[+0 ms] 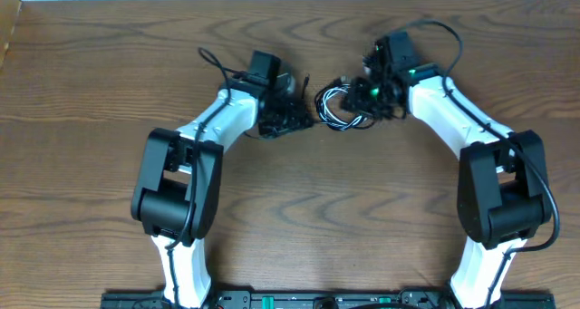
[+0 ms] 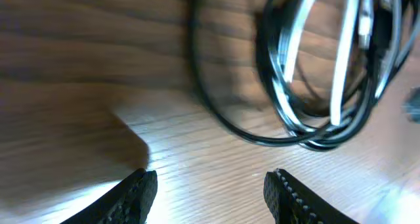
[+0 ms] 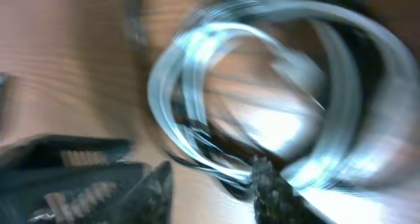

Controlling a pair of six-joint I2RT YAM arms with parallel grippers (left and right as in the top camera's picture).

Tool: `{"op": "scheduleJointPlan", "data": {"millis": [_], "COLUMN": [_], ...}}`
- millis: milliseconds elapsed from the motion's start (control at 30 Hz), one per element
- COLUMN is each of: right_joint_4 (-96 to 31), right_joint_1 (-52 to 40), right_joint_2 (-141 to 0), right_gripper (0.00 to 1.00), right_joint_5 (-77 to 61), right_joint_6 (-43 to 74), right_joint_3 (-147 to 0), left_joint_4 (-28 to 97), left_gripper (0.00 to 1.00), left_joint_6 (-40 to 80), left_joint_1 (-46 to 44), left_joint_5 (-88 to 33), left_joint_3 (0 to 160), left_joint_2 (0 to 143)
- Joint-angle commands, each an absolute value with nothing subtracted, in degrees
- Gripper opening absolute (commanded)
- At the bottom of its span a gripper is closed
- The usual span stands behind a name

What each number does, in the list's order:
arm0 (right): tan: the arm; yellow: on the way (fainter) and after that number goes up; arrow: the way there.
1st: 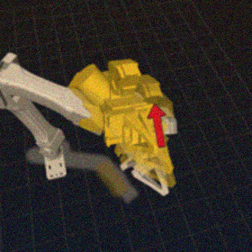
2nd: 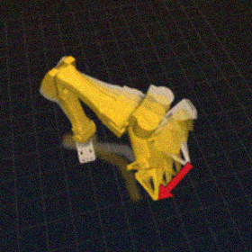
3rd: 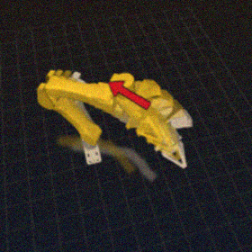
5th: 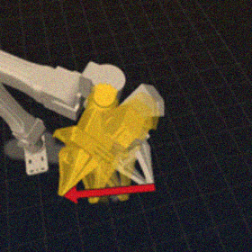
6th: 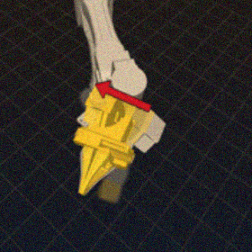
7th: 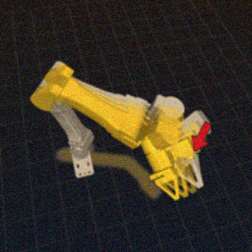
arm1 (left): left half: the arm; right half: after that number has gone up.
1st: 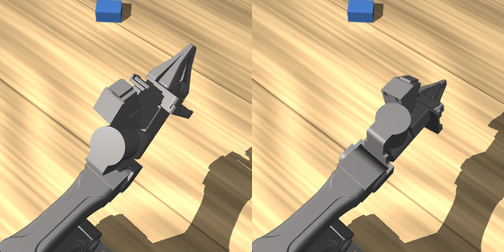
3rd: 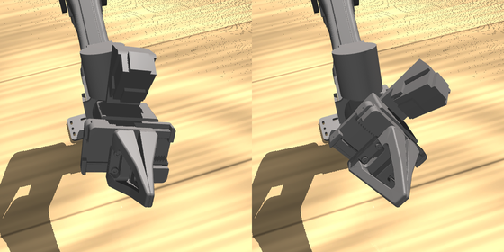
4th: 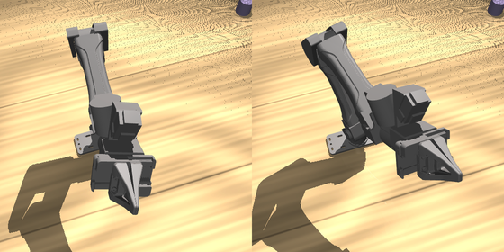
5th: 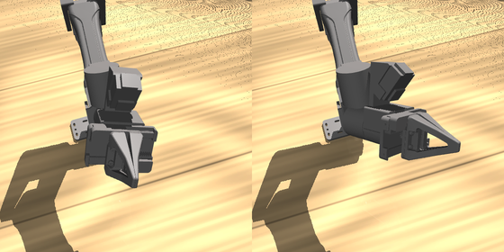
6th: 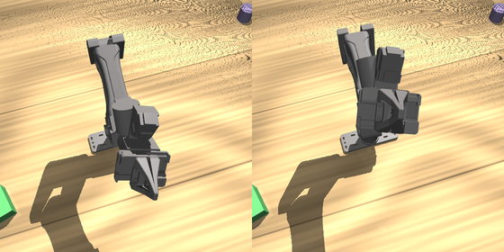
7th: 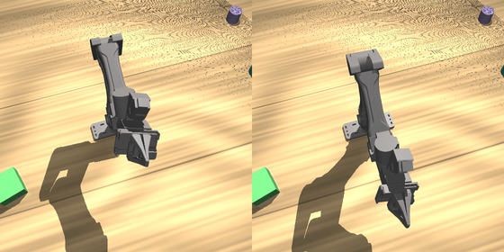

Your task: Untangle cables

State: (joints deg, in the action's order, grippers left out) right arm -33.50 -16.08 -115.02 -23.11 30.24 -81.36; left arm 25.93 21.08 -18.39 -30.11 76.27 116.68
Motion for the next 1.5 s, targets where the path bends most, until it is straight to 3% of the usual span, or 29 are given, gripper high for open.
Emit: {"op": "scheduleJointPlan", "data": {"millis": [0, 367, 767, 833, 900, 967, 1067, 1267, 1467], "right_joint_4": [-37.9, -41.1, -41.2, -41.1, -39.9, -36.8, -33.5, -32.4, -29.1], "right_joint_1": [-14.2, -13.1, -13.2, -13.2, -13.2, -13.7, -15.2, -18.4, -20.8], "right_joint_2": [-114.7, -114.7, -114.8, -114.8, -114.8, -114.8, -114.8, -116.2, -120.3], "right_gripper": [0.51, 0.59, 0.62, 0.61, 0.6, 0.61, 0.68, 0.74, 0.67], "right_joint_5": [-13.8, -13.4, -12.1, -12.2, -14.4, -22.4, -23.9, -18.3, -16.2], "right_joint_6": [29.3, 26.0, 26.0, 25.6, 21.3, 9.1, -3.2, -9.4, -11.6], "right_joint_3": [-80.9, -80.8, -80.8, -80.8, -80.8, -80.8, -80.8, -80.8, -80.8], "left_joint_4": [24.4, 9.2, 4.5, 4.4, 4.4, 3.5, 4.5, 14.2, 20.0], "left_gripper": [0.57, 0.58, 0.59, 0.55, 0.53, 0.53, 0.54, 0.63, 0.64], "left_joint_6": [22.0, 37.0, 39.7, 39.7, 39.5, 34.9, 29.3, 28.9, 27.7], "left_joint_1": [-21.1, -23.6, -26.5, -26.5, -26.5, -25.6, -21.6, -14.7, -10.8], "left_joint_5": [-28.2, -20.1, -19.8, -19.8, -19.9, -21.6, -28.0, -29.4, -29.3], "left_joint_3": [76.1, 76.1, 76.1, 76.1, 76.1, 76.1, 76.2, 76.2, 76.2], "left_joint_2": [117.0, 121.6, 123.6, 124.0, 124.0, 123.0, 117.6, 108.7, 107.4]}}
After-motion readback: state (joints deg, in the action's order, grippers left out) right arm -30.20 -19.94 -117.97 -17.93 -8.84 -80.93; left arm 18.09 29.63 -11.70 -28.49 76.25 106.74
